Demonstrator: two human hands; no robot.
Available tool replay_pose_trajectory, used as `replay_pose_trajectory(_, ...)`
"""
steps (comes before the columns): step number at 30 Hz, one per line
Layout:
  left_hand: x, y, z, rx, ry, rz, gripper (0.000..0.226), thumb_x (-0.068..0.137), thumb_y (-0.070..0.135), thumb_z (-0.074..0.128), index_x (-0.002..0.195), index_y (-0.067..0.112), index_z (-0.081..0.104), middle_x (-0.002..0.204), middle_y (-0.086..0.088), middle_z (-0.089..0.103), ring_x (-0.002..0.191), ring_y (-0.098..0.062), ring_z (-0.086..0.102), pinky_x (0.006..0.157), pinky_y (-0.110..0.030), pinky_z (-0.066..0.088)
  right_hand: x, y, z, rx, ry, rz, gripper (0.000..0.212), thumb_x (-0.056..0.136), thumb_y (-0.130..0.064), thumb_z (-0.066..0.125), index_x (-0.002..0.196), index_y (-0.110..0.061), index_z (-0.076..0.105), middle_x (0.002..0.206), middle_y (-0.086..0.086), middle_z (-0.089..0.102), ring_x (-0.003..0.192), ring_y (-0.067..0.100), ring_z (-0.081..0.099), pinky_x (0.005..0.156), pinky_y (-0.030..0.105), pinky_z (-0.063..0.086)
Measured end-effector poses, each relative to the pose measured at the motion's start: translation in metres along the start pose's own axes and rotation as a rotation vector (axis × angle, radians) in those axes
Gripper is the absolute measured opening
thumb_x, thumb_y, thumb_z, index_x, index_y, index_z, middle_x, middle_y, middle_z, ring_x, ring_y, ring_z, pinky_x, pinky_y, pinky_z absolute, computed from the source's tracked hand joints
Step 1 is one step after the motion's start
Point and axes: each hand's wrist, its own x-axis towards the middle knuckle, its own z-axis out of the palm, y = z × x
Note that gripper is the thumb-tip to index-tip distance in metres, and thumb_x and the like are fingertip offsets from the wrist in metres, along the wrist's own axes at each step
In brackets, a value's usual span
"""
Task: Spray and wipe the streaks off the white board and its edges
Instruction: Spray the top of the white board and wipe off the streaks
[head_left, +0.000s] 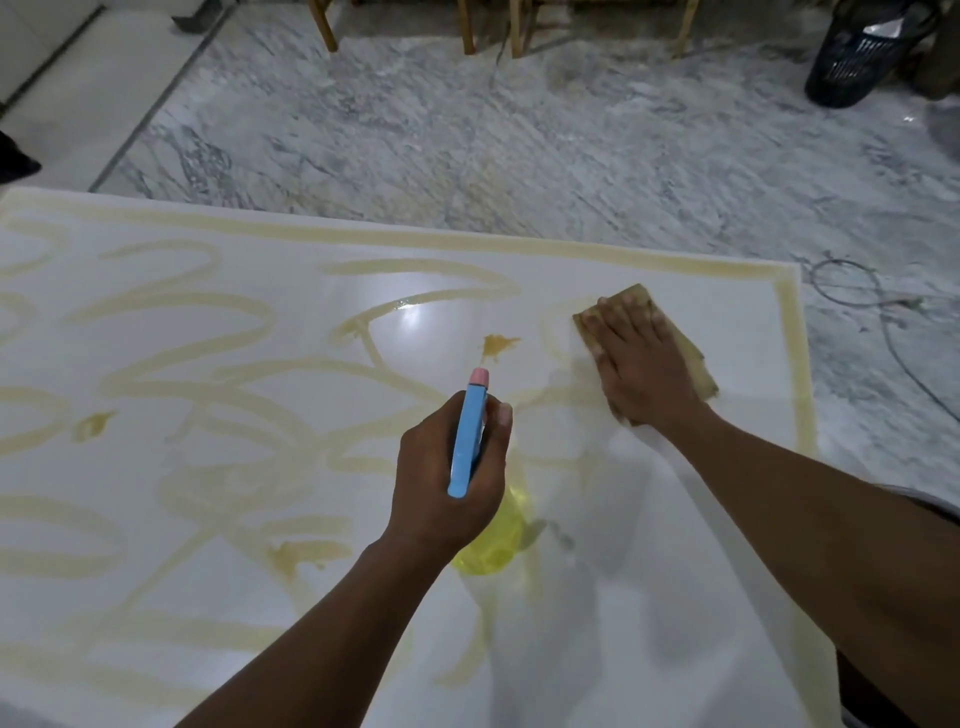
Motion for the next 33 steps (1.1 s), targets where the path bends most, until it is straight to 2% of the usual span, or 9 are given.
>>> replay_pose_trajectory(5,-0.015,0.0,-0.012,0.001,0.0,-0.006,0.026,0.1,0.042,0.06,0.086,0.02,0.063,0.071,-0.007,0.067,0.062,-0.034,0.07,0.062,-0.054,0.057,-0.027,-0.025,0.011,-0.041,-0.012,-0.011,0.058,0.099,-0.036,0.022,0.156,-0.024,0.023,0.166,-0.001,0.017,0.154,0.026,0.005,0.123,0.046,0.002)
replay_pose_trajectory(13,-0.047,-0.005,-0.054,-0.027,0.026,0.071,0.028,0.101,0.041,0.059,0.088,0.018,0.063,0.073,-0.009,0.065,0.063,-0.036,0.069,0.062,-0.055,0.058,-0.117,-0.107,0.039,0.021,0.024,-0.107,0.06,0.097,-0.033,0.03,0.155,-0.021,0.029,0.164,0.002,0.022,0.153,0.028,0.011,0.123,0.048,0.008)
replay_pose_trajectory(21,-0.112,-0.017,-0.116,0.0,0.06,0.112,0.023,0.104,0.028,0.065,0.088,0.012,0.064,0.071,-0.016,0.069,0.062,-0.036,0.069,0.066,-0.056,0.057,-0.239,-0.223,0.074,0.111,0.053,-0.165,0.068,0.084,-0.005,0.053,0.15,-0.012,0.038,0.158,0.006,0.034,0.15,0.025,0.023,0.121,0.041,0.01)
replay_pose_trajectory(23,-0.134,-0.022,-0.134,-0.01,0.066,0.108,0.023,0.105,0.029,0.065,0.087,0.013,0.065,0.071,-0.017,0.069,0.062,-0.036,0.07,0.067,-0.056,0.057,-0.261,-0.25,0.066,0.339,0.065,-0.063,0.057,0.093,-0.005,0.045,0.149,-0.016,0.042,0.154,0.001,0.039,0.148,0.018,0.028,0.121,0.026,0.01)
replay_pose_trajectory(25,-0.15,-0.026,-0.151,-0.025,0.065,0.111,0.026,0.105,0.033,0.064,0.087,0.014,0.065,0.072,-0.016,0.068,0.062,-0.037,0.07,0.066,-0.056,0.058,-0.269,-0.274,0.038,0.767,0.08,0.244,0.041,0.102,-0.015,0.039,0.136,-0.029,0.057,0.136,-0.008,0.059,0.128,0.014,0.053,0.108,0.017,0.032)
replay_pose_trajectory(26,-0.158,-0.028,-0.16,-0.028,0.064,0.118,0.028,0.104,0.036,0.062,0.087,0.015,0.064,0.073,-0.016,0.068,0.062,-0.037,0.069,0.066,-0.056,0.058,-0.269,-0.282,0.022,1.006,0.101,0.441,0.035,0.103,-0.019,0.041,0.125,-0.035,0.063,0.125,-0.008,0.066,0.114,0.013,0.061,0.098,0.021,0.042)
replay_pose_trajectory(28,-0.171,-0.029,-0.179,-0.027,0.058,0.134,0.033,0.102,0.043,0.059,0.086,0.014,0.064,0.074,-0.016,0.067,0.061,-0.037,0.069,0.065,-0.056,0.057,-0.268,-0.283,-0.003,1.582,0.046,0.713,0.026,0.101,-0.03,0.049,0.121,-0.026,0.067,0.116,0.003,0.069,0.104,0.02,0.065,0.088,0.034,0.051)
replay_pose_trajectory(30,-0.176,-0.029,-0.189,-0.02,0.054,0.149,0.038,0.1,0.047,0.058,0.085,0.012,0.064,0.075,-0.016,0.067,0.061,-0.037,0.069,0.065,-0.057,0.057,-0.274,-0.279,-0.02,2.134,-0.115,0.763,0.054,0.096,-0.049,0.054,0.135,-0.011,0.058,0.115,0.014,0.066,0.101,0.03,0.065,0.083,0.04,0.054)
replay_pose_trajectory(33,-0.175,-0.026,-0.195,-0.012,0.047,0.169,0.044,0.099,0.051,0.056,0.086,0.01,0.064,0.078,-0.005,0.065,0.059,-0.038,0.068,0.062,-0.056,0.057,-0.288,-0.284,-0.028,2.44,-0.143,0.811,0.071,0.088,-0.064,0.052,0.131,-0.008,0.061,0.106,0.016,0.068,0.086,0.031,0.068,0.07,0.039,0.058)
